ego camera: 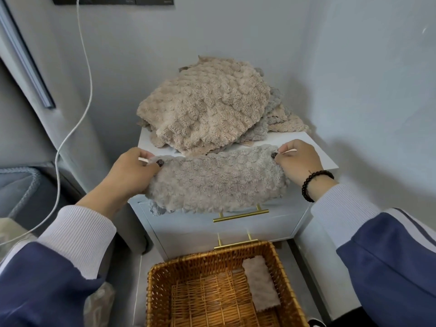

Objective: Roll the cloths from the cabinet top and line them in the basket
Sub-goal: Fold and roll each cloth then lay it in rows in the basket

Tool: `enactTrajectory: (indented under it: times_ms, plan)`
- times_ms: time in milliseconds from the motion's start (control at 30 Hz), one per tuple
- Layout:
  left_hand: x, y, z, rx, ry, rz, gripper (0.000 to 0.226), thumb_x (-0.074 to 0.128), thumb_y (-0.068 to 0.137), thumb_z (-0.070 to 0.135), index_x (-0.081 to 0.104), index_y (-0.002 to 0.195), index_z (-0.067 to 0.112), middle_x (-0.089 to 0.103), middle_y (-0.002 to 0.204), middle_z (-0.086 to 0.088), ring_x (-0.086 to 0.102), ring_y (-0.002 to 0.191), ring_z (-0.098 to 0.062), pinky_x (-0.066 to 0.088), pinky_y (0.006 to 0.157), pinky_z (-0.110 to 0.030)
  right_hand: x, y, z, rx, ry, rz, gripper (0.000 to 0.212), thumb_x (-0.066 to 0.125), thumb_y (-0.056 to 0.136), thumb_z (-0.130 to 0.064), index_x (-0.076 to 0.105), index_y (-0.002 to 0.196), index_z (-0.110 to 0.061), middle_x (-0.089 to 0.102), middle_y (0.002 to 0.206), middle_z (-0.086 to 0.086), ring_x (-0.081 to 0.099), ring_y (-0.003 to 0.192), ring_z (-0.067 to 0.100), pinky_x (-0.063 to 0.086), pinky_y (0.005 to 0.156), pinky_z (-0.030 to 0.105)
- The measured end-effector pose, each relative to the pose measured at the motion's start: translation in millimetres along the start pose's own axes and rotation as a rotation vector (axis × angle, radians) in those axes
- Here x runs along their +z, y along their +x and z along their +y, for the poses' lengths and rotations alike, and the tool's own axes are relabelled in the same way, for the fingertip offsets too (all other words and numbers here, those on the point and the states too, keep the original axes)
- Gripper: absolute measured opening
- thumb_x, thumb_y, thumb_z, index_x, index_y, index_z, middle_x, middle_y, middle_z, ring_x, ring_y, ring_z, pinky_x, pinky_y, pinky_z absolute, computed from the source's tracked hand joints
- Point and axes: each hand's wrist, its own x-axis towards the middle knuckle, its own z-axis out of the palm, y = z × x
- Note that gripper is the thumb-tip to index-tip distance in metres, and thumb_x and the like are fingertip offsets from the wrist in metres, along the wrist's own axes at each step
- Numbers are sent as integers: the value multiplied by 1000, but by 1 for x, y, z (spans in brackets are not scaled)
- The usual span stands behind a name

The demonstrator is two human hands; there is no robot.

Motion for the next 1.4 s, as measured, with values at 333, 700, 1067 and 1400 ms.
enactTrajectory:
  times_ms: [333,700,1067,1400]
  plan:
    - [-3,-1,0,204,123,-136,31,69,86,16,69,112,34,60,124,14,66,91,-21,56,83,-38,9,9,0,-51,-86,-15,8,50,93,-11,51,94,-18,63,93,6,51,64,12,34,50,23]
    - [1,8,-8,257,228,-19,68,63,91,15,31,150,28,39,144,13,59,101,-16,40,87,-25,20,17,-1,-83,15,-18,11,45,95,-6,48,99,-16,49,67,-3,38,47,11,27,31,11]
    - [-10,12,-7,217,314,-84,51,71,85,24,55,130,40,55,130,6,63,72,-13,44,64,-20,21,18,-1,-96,-29,30,11,55,91,-8,52,96,-18,69,95,5,53,65,5,35,47,10]
    - [-7,12,-2,74,342,-89,92,78,78,19,22,152,14,44,144,-12,50,122,-28,42,91,-33,24,18,-10,-43,-102,-62,47,62,86,-11,44,129,-16,53,126,5,50,96,16,41,76,26]
